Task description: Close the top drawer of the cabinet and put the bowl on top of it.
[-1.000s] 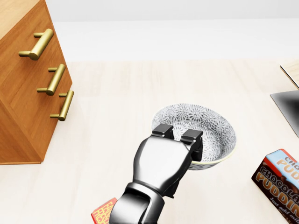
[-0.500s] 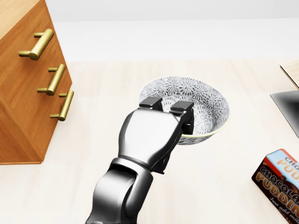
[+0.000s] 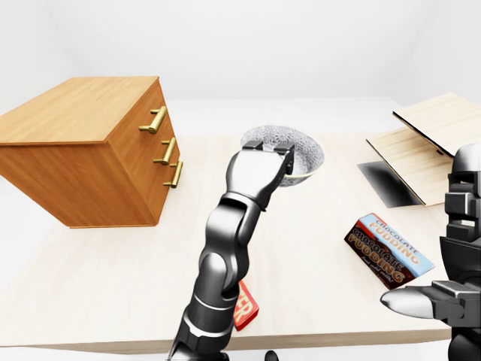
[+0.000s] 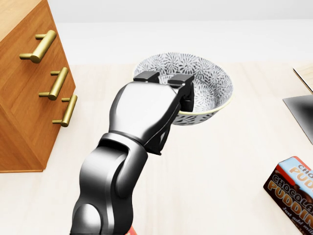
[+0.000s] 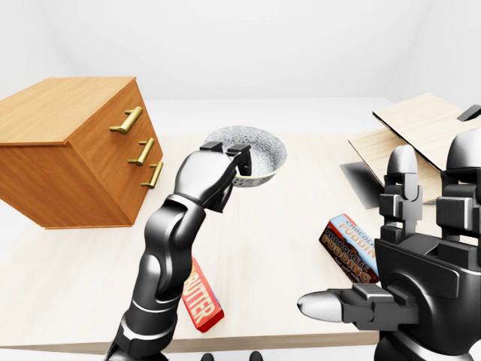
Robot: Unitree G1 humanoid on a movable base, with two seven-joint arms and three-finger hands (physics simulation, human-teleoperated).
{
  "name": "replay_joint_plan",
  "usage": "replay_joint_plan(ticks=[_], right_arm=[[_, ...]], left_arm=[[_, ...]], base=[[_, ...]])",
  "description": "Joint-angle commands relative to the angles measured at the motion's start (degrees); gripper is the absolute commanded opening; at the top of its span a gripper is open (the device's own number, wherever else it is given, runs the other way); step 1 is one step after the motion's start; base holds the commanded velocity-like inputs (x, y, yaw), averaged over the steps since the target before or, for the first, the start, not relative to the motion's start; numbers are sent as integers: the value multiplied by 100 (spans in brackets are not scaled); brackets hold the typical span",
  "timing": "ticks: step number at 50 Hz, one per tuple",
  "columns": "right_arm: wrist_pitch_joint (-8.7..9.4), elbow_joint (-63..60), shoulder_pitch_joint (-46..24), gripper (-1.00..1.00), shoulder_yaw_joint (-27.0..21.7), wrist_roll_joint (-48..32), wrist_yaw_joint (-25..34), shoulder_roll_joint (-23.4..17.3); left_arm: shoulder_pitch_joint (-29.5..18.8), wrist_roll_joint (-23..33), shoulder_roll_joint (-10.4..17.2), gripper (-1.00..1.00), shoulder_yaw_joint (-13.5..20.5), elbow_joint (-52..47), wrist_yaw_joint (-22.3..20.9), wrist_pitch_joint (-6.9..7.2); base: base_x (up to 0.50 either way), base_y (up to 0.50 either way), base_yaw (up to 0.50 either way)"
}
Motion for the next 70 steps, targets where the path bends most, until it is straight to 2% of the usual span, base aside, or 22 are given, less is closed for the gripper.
replay_joint_plan(ticks=[1,7,10,16,23,27,35,41,47,56,61,62,70], right_arm=[[0,0,-63,100,-33,-74,63,70],[0,3,-75,100,-18,-101,67,80],[0,0,-76,100,-16,-109,74,82],[0,0,-73,100,-8,-97,62,65],[0,0,-52,100,52,-128,42,47],[0,0,-63,100,60,-152,51,56],[0,0,-81,100,0,-106,54,50],[0,27,-117,100,1,-144,70,64],[0,10,-81,100,55,-197,91,95],[0,0,-47,100,93,-176,57,60],[0,0,-41,100,100,-169,46,50],[0,0,-36,100,132,-201,52,59],[0,26,-61,100,145,-254,83,92]], left_arm=[[-653,-109,135,-100,353,108,-158,0],[-975,-211,271,-100,478,221,-223,0],[-1352,-178,384,-100,597,288,-373,0],[-1597,-208,493,-100,681,293,-480,0],[-2090,-334,757,-100,910,371,-686,0],[-2447,-500,1004,-100,1089,518,-713,0],[-2819,-819,1462,-100,1305,699,-678,0],[-3356,-1319,2055,-100,1628,972,-588,0],[-3639,-1694,2494,-100,1747,1198,-451,0],[-3831,-1834,2781,-100,1764,1288,-436,0],[-3833,-1849,2793,-100,1754,1291,-429,0],[-4019,-1942,2982,-100,1897,1523,-339,0],[-4132,-2146,3358,-100,1987,1641,-249,0]], base=[[0,0,0],[0,0,0],[0,0,0],[0,0,0],[0,0,0],[0,0,0],[0,0,0],[0,0,0],[0,0,0],[0,0,0],[0,0,0],[0,0,0],[0,0,0]])
